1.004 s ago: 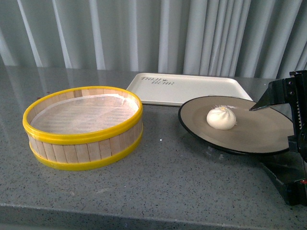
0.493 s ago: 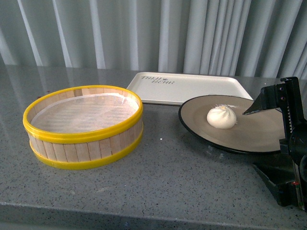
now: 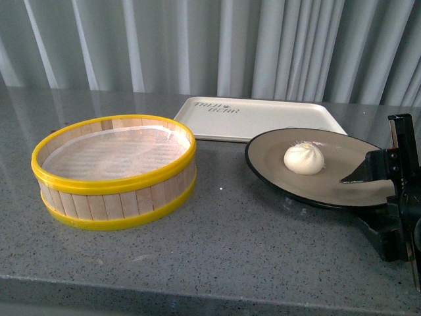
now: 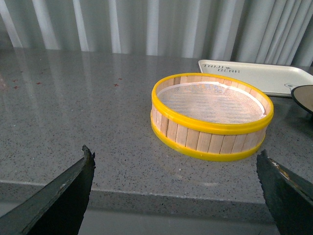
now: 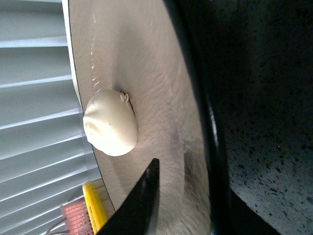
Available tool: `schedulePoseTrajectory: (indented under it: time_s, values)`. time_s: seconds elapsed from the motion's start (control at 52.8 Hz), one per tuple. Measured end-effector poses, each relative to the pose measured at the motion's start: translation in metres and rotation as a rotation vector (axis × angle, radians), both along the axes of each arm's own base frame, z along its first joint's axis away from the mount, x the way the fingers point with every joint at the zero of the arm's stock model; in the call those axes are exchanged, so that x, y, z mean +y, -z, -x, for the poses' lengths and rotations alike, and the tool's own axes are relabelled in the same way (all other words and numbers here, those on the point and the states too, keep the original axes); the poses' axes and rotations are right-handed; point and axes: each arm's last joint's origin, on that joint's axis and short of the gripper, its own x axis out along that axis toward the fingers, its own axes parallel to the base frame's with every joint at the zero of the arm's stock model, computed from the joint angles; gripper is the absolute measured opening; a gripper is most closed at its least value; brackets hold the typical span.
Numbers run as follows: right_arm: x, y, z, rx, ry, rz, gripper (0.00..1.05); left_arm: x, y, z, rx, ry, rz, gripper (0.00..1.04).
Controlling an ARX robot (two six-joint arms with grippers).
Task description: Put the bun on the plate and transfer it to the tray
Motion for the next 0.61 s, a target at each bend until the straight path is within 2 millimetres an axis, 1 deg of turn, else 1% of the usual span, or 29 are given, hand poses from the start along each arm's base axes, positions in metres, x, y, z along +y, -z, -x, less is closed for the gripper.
schedulePoseTrajectory:
  time_s: [0.095,0.114,0.152,0.284,0.493,0.606]
  values:
    - [-0.005,0.001,0.0,-0.001,0.01,-0.004,0.12,0.0,0.0,0.0,0.0,0.0,0.0,0.98]
    - [-0.007,0.002,0.001,-0.003,0.013,-0.005,0.07,0.0,0.0,0.0,0.0,0.0,0.0,0.98]
    - [-0.008,0.002,0.001,-0.003,0.01,-0.005,0.03,0.0,0.0,0.0,0.0,0.0,0.0,0.98]
    - [-0.013,0.003,0.002,-0.01,0.012,-0.009,0.03,0.0,0.0,0.0,0.0,0.0,0.0,0.98]
    - [-0.014,0.0,0.011,-0.042,-0.006,0.012,0.03,0.0,0.0,0.0,0.0,0.0,0.0,0.98]
    - [-0.014,-0.008,0.014,-0.09,-0.028,0.052,0.03,0.0,0.0,0.0,0.0,0.0,0.0,0.98]
